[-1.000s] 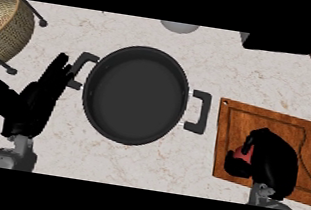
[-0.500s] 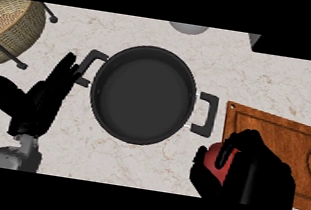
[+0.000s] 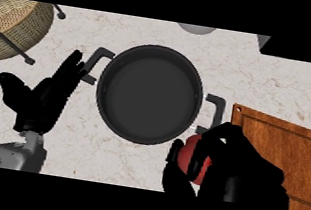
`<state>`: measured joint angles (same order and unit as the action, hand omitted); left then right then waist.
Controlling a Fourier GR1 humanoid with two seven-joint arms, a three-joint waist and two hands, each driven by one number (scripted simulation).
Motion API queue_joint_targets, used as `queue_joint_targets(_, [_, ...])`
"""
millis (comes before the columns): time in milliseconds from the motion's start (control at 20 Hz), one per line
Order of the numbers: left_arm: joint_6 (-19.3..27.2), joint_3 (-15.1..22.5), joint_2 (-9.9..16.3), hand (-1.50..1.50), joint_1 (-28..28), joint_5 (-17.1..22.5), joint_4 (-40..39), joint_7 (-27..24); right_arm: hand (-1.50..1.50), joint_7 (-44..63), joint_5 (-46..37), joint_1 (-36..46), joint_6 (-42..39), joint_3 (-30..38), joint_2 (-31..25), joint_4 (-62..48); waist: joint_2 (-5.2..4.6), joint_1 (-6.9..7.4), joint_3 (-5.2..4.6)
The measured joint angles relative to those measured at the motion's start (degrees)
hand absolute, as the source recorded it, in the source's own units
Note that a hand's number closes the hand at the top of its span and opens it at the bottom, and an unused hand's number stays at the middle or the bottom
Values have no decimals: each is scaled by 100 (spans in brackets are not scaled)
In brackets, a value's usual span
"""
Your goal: Pick the bell pepper from the cutting board and place it in the pot
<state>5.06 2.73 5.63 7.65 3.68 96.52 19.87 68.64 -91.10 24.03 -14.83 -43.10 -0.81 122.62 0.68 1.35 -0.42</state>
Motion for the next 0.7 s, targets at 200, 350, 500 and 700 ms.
queue_joint_targets(200, [-31, 3, 8, 0, 105, 5, -25, -15, 150, 83, 309, 488, 0, 351, -2, -308, -40, 86, 3])
queue_joint_targets(350, [-39, 40, -28, 0, 156, 10, -30, -14, 150, 120, 584, 867, 9, 747, -1, -609, -59, 131, 7])
queue_joint_targets(500, [-34, 98, -67, 0, 160, -10, -32, 1, 150, 169, 867, 1208, 50, 1103, -1, -1037, -73, 185, 11])
queue_joint_targets(700, [-11, 106, -103, 0, 277, -44, -150, -18, 150, 208, 1280, 1699, 153, 1508, 2, -1729, -99, 208, 17])
